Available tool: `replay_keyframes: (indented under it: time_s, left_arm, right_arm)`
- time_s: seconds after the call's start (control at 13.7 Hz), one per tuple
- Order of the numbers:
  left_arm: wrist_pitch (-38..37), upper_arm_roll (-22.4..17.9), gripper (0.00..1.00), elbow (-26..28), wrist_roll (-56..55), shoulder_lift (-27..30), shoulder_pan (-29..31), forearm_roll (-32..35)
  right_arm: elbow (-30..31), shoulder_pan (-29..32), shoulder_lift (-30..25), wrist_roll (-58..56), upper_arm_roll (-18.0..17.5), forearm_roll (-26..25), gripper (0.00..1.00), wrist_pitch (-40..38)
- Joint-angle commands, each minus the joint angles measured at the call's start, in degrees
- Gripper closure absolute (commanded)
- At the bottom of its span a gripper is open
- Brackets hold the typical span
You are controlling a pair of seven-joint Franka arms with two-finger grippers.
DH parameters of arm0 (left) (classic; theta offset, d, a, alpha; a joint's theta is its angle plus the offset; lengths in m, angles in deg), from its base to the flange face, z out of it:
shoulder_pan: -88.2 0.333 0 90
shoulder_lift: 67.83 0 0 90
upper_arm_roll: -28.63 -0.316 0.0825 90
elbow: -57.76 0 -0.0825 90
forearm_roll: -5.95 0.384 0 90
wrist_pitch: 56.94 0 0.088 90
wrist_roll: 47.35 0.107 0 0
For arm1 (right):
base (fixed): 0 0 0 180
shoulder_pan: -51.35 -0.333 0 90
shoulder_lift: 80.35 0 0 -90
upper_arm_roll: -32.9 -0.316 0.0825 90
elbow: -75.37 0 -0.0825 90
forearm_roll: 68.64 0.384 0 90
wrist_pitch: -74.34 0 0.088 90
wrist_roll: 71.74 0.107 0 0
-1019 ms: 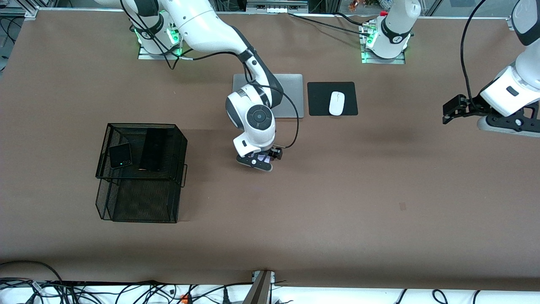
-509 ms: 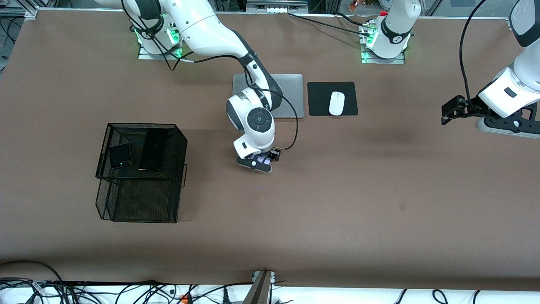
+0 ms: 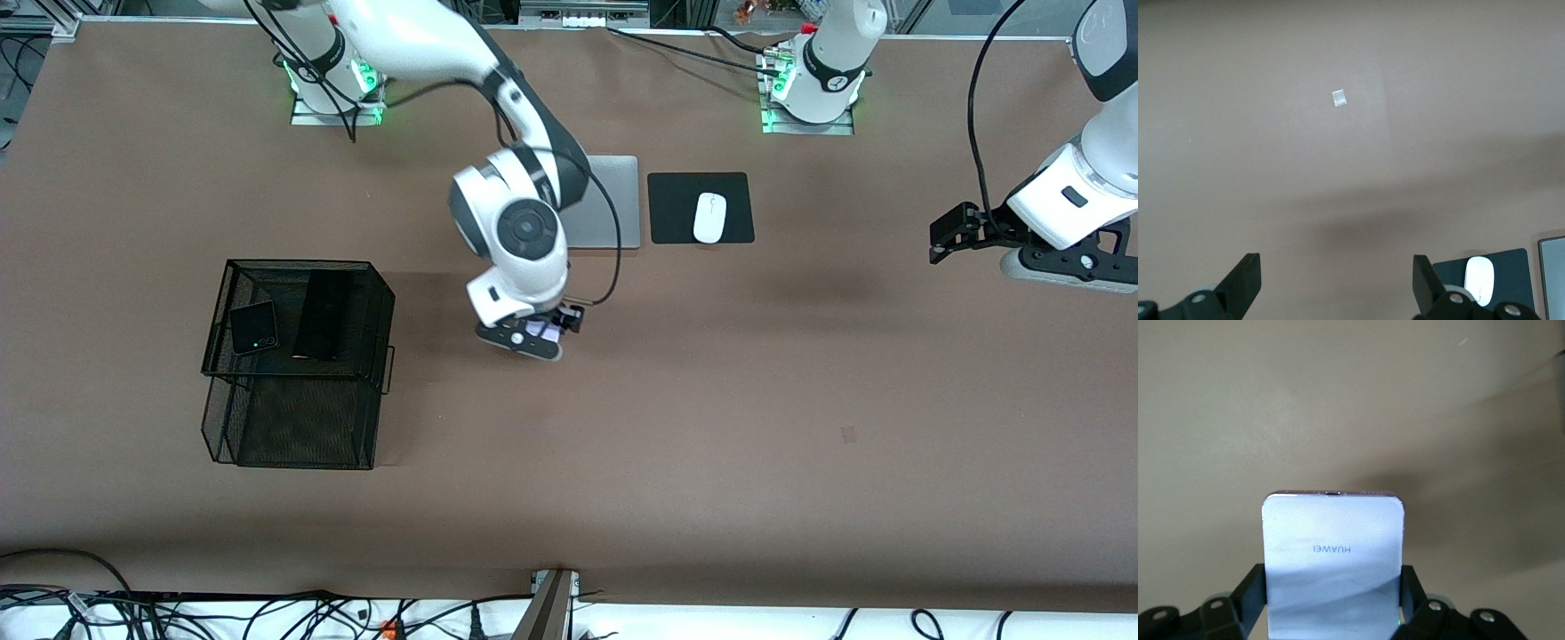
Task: Place phones with both arms
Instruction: 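Carry the white phone with the right gripper over the mesh basket, then release the white phone into the basket's back tier and withdraw the right gripper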
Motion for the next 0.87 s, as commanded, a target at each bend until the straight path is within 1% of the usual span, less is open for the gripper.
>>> replay_keyframes:
  time_s: [0.0,0.22,0.36,0.51,0.58,0.73,0.8]
  left_arm:
    - [-0.5,-0.4,0.00,-1.6,0.2,-0.8,-0.5,0.3]
    - [-0.5,-0.4,0.00,-1.9,0.2,-0.9,-0.6,0.3]
    - [-0.6,-0.4,0.00,-1.9,0.2,-0.9,-0.6,0.3]
    - [-0.6,-0.4,0.00,-2.0,0.2,-0.9,-0.6,0.3]
    - [-0.6,-0.4,0.00,-2.0,0.2,-0.9,-0.6,0.3]
    - [-1.1,-0.4,0.00,-2.0,0.1,-0.9,-0.6,0.3]
    - [-1.2,-0.3,0.00,-2.1,0.1,-0.9,-0.6,0.4]
  right_arm:
    - [-1.5,4.4,-4.7,-7.5,-0.5,0.7,0.77,-7.7]
    - [-0.9,10.9,-10.0,-19.1,-0.8,0.3,0.77,-12.8]
    - [0.8,17.2,-13.2,-27.8,-1.6,-0.7,0.77,-16.2]
    - [4.4,23.1,-16.8,-37.8,-3.6,-2.8,0.77,-16.6]
    - [5.7,26.2,-17.8,-43.0,-4.8,-5.1,0.77,-16.3]
    - [5.8,32.6,-16.8,-50.9,-7.7,-8.6,0.77,-13.7]
    - [5.4,34.8,-15.1,-54.1,-7.9,-8.6,0.77,-10.5]
